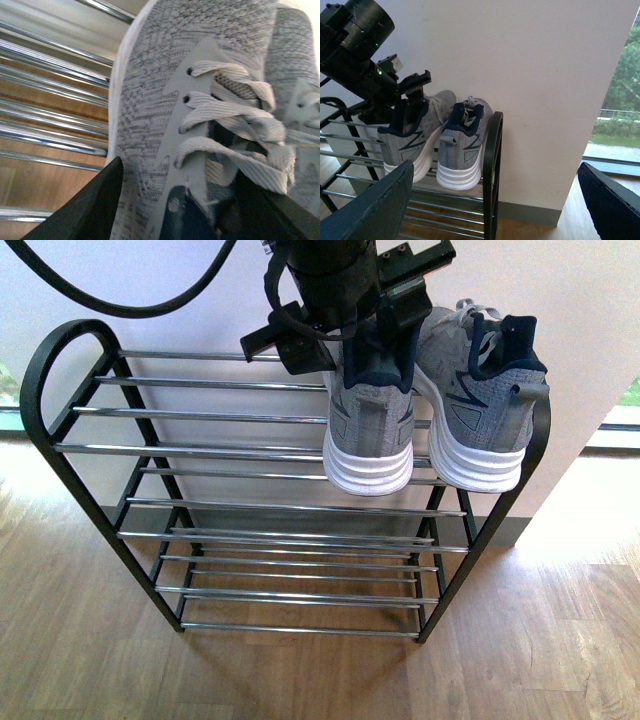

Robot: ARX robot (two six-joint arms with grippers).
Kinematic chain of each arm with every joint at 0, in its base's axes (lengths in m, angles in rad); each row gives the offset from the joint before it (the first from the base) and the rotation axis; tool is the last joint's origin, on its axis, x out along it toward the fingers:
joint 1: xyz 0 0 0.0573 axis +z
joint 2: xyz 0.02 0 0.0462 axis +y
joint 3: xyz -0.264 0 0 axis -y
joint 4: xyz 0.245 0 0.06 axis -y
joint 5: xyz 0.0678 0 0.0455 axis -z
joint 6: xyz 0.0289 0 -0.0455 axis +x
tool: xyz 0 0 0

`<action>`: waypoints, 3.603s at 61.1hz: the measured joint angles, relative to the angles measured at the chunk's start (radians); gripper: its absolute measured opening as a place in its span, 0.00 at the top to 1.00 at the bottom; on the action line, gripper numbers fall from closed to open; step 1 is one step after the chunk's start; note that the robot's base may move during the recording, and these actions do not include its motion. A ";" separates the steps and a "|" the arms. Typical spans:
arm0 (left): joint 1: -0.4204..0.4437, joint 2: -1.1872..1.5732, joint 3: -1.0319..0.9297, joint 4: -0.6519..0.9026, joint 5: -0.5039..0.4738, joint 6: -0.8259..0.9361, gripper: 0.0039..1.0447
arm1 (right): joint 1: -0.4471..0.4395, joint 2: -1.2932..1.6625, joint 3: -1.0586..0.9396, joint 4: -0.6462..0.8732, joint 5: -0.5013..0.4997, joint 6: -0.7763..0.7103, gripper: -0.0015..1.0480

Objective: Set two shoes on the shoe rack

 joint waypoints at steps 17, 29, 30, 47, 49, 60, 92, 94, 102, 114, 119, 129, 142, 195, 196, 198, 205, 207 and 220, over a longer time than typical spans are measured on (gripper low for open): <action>0.011 -0.397 -0.290 0.066 -0.105 0.050 0.09 | 0.000 0.000 0.000 0.000 0.000 0.000 0.09; 0.080 -0.615 -0.664 0.436 -0.427 0.310 0.21 | 0.000 0.000 0.000 0.000 -0.001 0.000 0.09; 0.091 -0.629 -0.723 0.550 -0.425 0.385 0.25 | 0.000 0.000 0.000 0.000 -0.001 0.000 0.09; 0.229 -0.886 -1.250 1.223 -0.302 0.763 0.71 | 0.000 0.000 0.000 0.000 -0.001 0.000 0.09; 0.245 -0.910 -1.283 1.229 -0.290 0.771 0.76 | 0.000 0.000 0.000 0.000 -0.001 0.000 0.09; 0.316 -1.032 -1.445 1.238 -0.212 0.793 0.99 | 0.000 0.000 0.000 0.000 -0.001 0.000 0.09; 0.451 -1.369 -1.667 1.128 -0.085 0.798 0.99 | 0.000 0.000 0.000 0.000 -0.001 0.000 0.09; 0.456 -1.390 -1.675 1.116 -0.080 0.798 0.99 | 0.000 0.000 0.000 0.000 -0.001 0.000 0.09; 0.529 -1.455 -1.723 1.112 0.006 0.800 0.99 | 0.000 0.000 0.000 0.000 -0.001 0.000 0.09; 0.550 -1.586 -1.759 1.005 0.016 0.800 0.99 | 0.000 0.000 0.000 0.000 -0.001 0.000 0.09; 0.551 -1.644 -1.759 0.954 0.016 0.800 0.99 | 0.000 0.000 0.000 0.000 -0.001 0.000 0.09; 0.551 -1.746 -1.759 0.859 0.016 0.800 0.99 | 0.000 0.000 0.000 0.000 -0.001 0.000 0.09; 0.551 -1.870 -1.759 0.741 0.016 0.800 0.99 | 0.000 0.000 0.000 0.000 -0.001 0.000 0.09; 0.552 -2.249 -1.759 0.347 0.016 0.800 0.99 | 0.000 0.000 0.000 0.000 -0.001 0.000 0.09; 0.552 -2.249 -1.759 0.347 0.016 0.800 0.99 | 0.000 0.000 0.000 0.000 -0.001 0.000 0.09; 0.552 -2.249 -1.759 0.347 0.016 0.799 0.98 | 0.000 0.000 0.000 0.000 -0.001 0.000 0.09; 0.552 -2.250 -1.759 0.347 0.016 0.800 0.76 | 0.000 0.000 0.000 0.000 -0.001 0.000 0.09; 0.552 -2.250 -1.759 0.347 0.015 0.800 0.71 | 0.000 0.000 0.000 0.000 -0.002 0.000 0.09; 0.552 -2.250 -1.759 0.347 0.014 0.800 0.37 | 0.000 0.000 0.000 0.000 -0.002 0.000 0.09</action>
